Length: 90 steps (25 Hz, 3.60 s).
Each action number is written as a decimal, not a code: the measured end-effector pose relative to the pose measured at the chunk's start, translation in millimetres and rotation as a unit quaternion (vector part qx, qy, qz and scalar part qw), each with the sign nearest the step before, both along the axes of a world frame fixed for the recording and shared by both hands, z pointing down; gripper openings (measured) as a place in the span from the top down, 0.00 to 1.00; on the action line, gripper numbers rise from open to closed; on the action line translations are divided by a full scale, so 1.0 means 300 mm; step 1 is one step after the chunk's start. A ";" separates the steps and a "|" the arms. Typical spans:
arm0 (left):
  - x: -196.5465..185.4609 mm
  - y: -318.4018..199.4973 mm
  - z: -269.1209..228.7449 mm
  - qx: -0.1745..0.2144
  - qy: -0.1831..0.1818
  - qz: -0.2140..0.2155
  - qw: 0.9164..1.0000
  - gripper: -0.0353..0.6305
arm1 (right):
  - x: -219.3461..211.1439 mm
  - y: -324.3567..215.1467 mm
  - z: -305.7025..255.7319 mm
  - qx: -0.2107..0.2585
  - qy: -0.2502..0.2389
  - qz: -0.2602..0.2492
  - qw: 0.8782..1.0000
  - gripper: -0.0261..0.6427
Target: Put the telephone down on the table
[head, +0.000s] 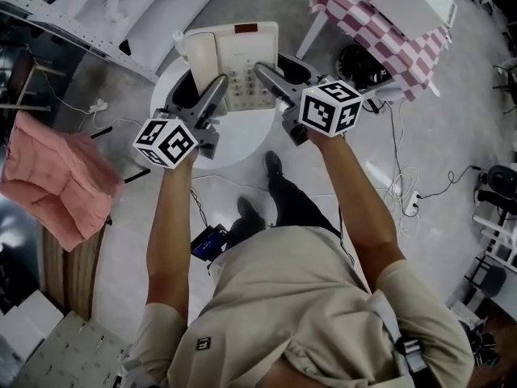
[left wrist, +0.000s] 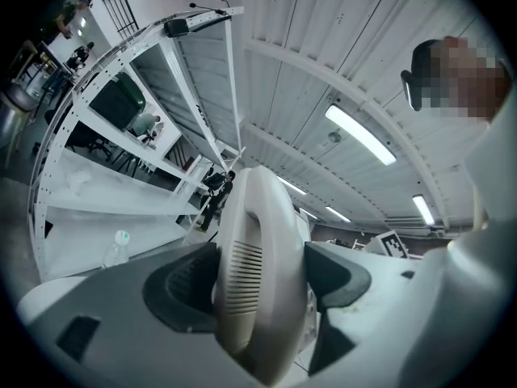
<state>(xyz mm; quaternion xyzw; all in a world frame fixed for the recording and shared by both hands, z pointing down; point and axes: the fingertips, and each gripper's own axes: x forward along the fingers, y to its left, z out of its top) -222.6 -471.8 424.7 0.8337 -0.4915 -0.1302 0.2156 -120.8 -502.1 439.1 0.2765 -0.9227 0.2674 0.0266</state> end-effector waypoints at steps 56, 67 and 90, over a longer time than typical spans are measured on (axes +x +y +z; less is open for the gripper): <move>-0.067 -0.279 1.046 -0.227 0.028 -0.029 0.973 0.45 | -0.073 -0.272 1.072 -0.232 0.049 -0.045 0.970 0.67; -0.081 -0.300 1.147 -0.259 0.031 -0.044 0.964 0.45 | -0.085 -0.299 1.174 -0.252 0.066 -0.058 0.964 0.67; -0.066 -0.356 1.300 -0.325 0.071 -0.043 0.942 0.45 | -0.098 -0.364 1.298 -0.275 0.087 -0.051 0.956 0.65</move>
